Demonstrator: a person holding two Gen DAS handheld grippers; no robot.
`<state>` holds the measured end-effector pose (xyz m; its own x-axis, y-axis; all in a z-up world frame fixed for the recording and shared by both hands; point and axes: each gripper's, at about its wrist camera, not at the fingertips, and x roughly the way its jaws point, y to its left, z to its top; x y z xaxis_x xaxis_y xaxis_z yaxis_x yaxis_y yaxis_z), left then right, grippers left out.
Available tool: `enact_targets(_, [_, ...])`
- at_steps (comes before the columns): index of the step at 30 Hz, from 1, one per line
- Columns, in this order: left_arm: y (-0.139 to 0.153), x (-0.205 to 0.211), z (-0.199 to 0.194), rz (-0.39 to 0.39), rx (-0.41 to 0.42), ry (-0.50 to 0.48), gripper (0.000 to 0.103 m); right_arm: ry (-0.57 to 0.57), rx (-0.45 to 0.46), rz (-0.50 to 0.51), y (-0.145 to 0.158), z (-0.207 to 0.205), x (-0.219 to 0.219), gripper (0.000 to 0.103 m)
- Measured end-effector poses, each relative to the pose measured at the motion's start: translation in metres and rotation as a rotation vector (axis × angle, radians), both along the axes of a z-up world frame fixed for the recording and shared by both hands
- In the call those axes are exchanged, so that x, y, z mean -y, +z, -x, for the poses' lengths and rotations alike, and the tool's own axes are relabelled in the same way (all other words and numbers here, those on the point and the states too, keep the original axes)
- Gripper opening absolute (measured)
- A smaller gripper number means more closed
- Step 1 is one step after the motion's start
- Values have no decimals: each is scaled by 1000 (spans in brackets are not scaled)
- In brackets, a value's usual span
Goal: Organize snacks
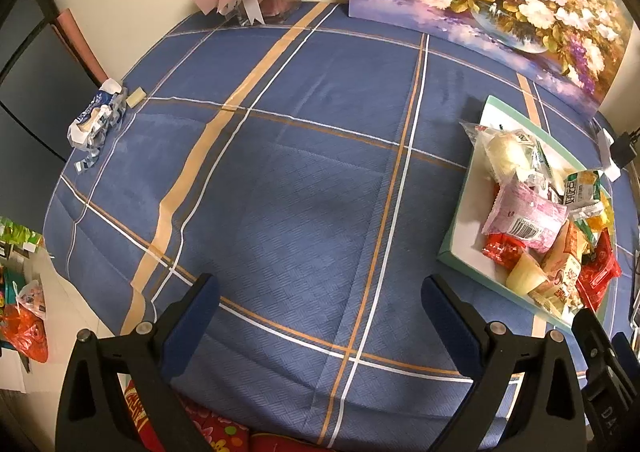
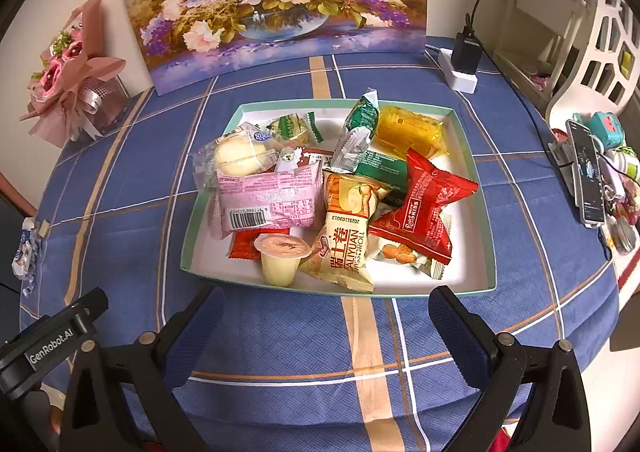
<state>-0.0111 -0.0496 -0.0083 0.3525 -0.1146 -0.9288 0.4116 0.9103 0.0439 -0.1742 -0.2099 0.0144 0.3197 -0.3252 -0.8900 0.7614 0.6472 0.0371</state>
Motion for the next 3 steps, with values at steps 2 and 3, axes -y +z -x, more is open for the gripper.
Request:
enact_targets(2, [2, 1, 1, 2, 11, -9, 100, 0, 1, 0, 0, 0, 0, 103])
enact_targets(3, [2, 1, 1, 5, 9, -13, 100, 1, 0, 0, 0, 0, 0, 103])
